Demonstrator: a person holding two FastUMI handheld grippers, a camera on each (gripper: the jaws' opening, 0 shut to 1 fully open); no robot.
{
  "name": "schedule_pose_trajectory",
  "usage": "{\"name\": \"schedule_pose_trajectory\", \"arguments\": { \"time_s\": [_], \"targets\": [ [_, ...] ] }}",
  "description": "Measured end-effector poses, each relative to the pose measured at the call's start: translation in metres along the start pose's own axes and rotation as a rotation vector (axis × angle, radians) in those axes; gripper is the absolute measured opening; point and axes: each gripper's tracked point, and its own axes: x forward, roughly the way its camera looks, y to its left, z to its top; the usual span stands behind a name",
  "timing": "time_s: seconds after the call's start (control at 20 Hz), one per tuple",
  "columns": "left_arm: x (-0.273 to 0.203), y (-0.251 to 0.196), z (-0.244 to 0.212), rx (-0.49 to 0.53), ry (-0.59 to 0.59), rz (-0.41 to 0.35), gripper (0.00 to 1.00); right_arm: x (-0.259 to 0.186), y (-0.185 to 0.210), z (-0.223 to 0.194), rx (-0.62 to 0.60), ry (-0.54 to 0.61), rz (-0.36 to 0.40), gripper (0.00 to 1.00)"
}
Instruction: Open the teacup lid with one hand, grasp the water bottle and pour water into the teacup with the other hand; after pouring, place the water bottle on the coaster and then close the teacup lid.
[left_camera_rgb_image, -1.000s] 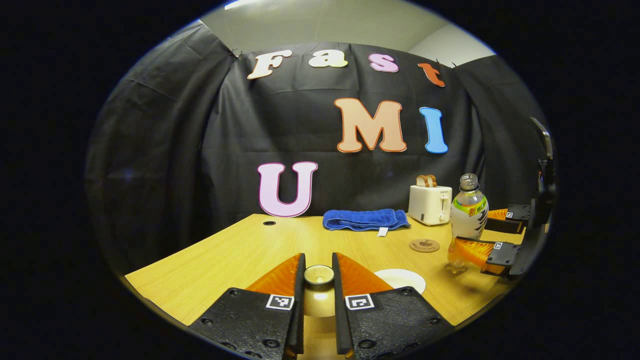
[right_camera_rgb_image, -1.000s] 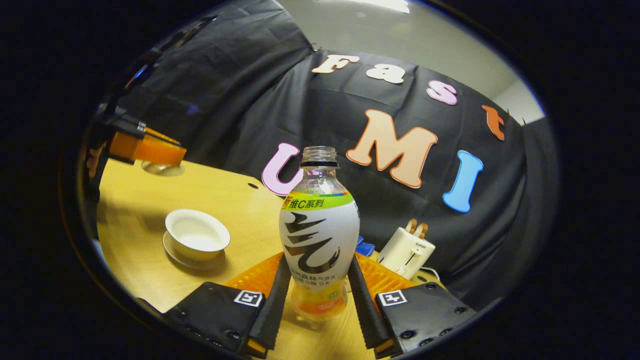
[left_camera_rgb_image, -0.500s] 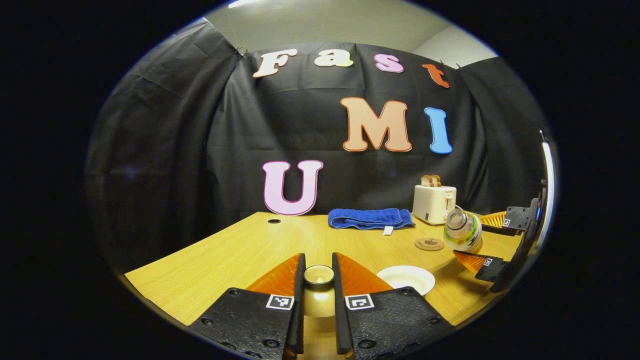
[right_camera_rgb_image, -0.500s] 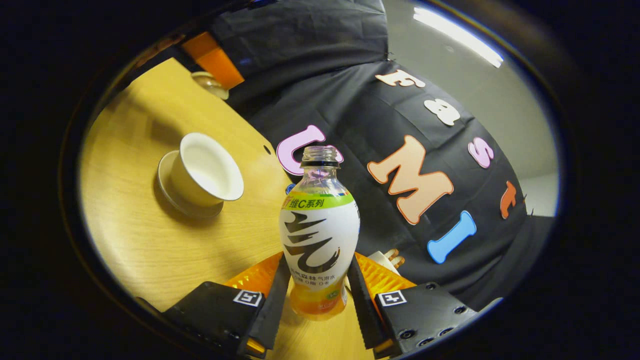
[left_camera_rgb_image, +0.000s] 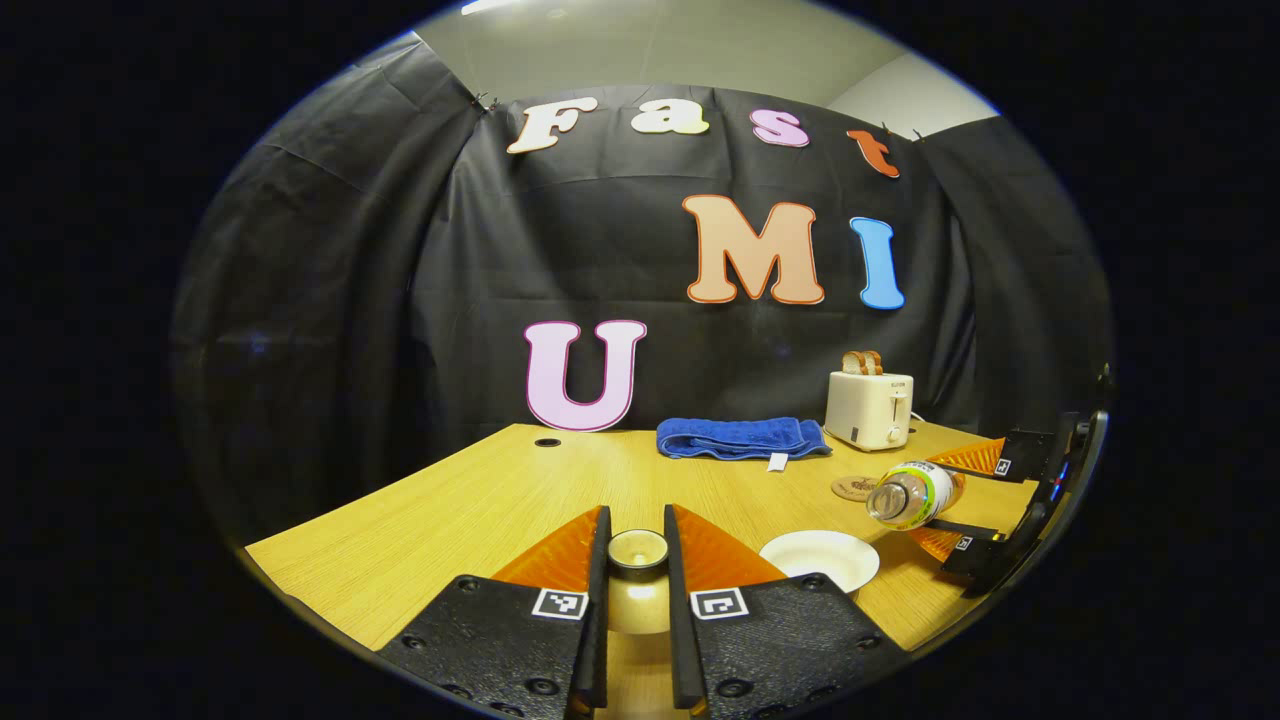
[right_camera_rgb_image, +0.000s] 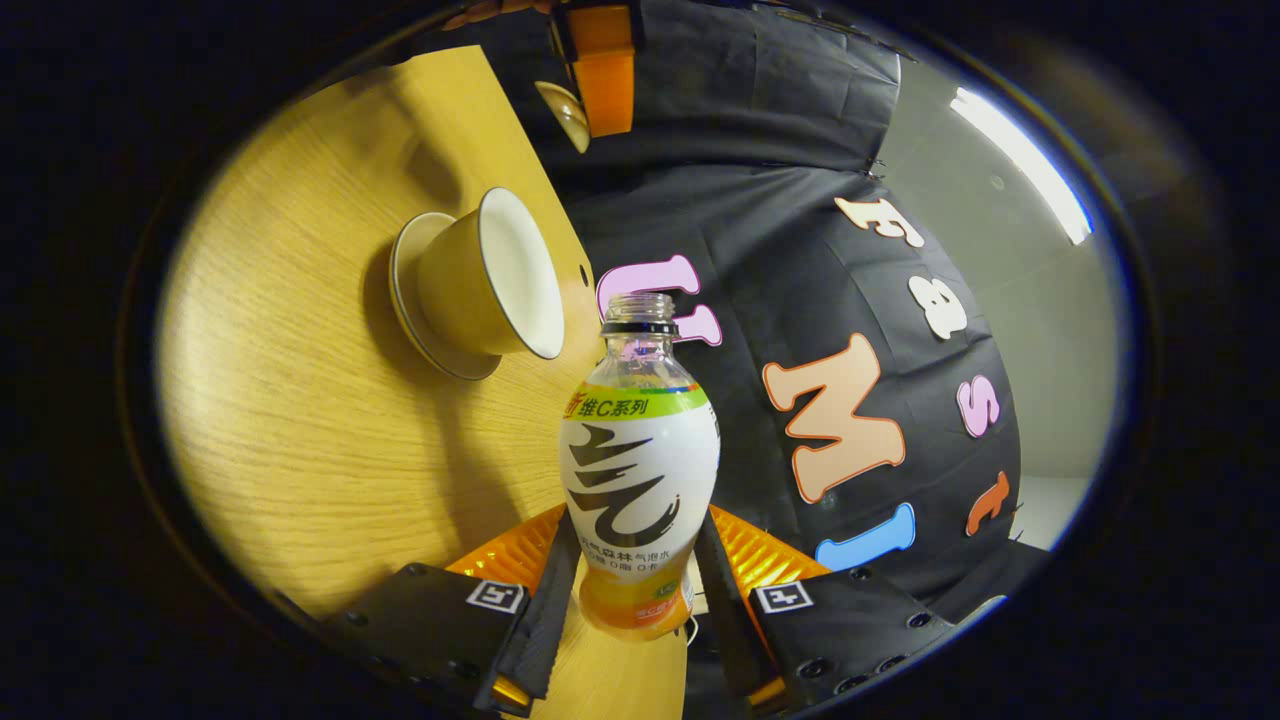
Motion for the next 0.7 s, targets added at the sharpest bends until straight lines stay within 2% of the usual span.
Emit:
{"name": "schedule_pose_trajectory", "arguments": {
  "time_s": [0.7],
  "targets": [
    [0.001,0.0066,0.003,-0.004,-0.012,0.005,0.23,0.0013,0.0079,0.0099,-0.236,-0.02,0.04,0.68]
  ]
}}
